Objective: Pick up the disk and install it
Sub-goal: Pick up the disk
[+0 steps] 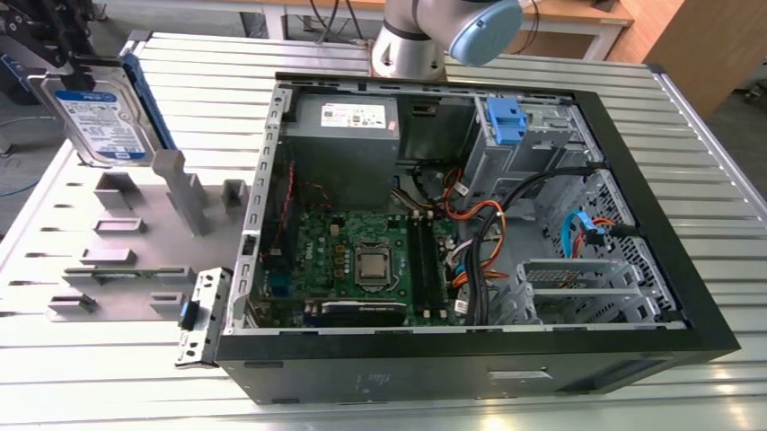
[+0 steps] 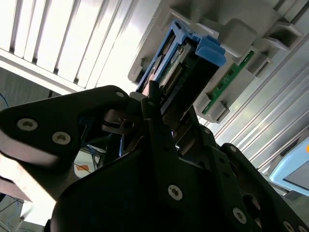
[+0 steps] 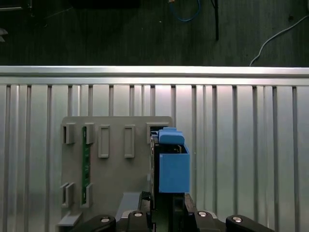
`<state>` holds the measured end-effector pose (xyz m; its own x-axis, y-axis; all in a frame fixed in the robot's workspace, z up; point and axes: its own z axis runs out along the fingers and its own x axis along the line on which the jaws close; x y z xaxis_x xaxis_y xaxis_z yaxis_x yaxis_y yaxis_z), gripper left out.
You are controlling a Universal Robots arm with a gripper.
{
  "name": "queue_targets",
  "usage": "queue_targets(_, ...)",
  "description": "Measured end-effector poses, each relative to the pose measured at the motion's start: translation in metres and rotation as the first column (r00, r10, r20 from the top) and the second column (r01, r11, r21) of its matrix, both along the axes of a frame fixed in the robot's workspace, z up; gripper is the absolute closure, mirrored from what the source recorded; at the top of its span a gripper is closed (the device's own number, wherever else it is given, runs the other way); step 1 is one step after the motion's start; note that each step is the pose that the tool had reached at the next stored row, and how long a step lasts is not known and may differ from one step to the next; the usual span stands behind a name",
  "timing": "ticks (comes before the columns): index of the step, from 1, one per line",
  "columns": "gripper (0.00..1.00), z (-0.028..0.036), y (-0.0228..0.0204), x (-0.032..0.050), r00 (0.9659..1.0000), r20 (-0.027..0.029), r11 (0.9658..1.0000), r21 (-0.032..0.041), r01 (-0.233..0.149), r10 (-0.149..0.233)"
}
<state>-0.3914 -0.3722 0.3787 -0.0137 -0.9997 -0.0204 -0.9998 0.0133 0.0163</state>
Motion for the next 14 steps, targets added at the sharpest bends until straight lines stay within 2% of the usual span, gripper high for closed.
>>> queue_targets(14,0.65,0.0057,0.0000,0.0000,1.0000,-0.0001,1.0000,-0.0001,0.000,0.000)
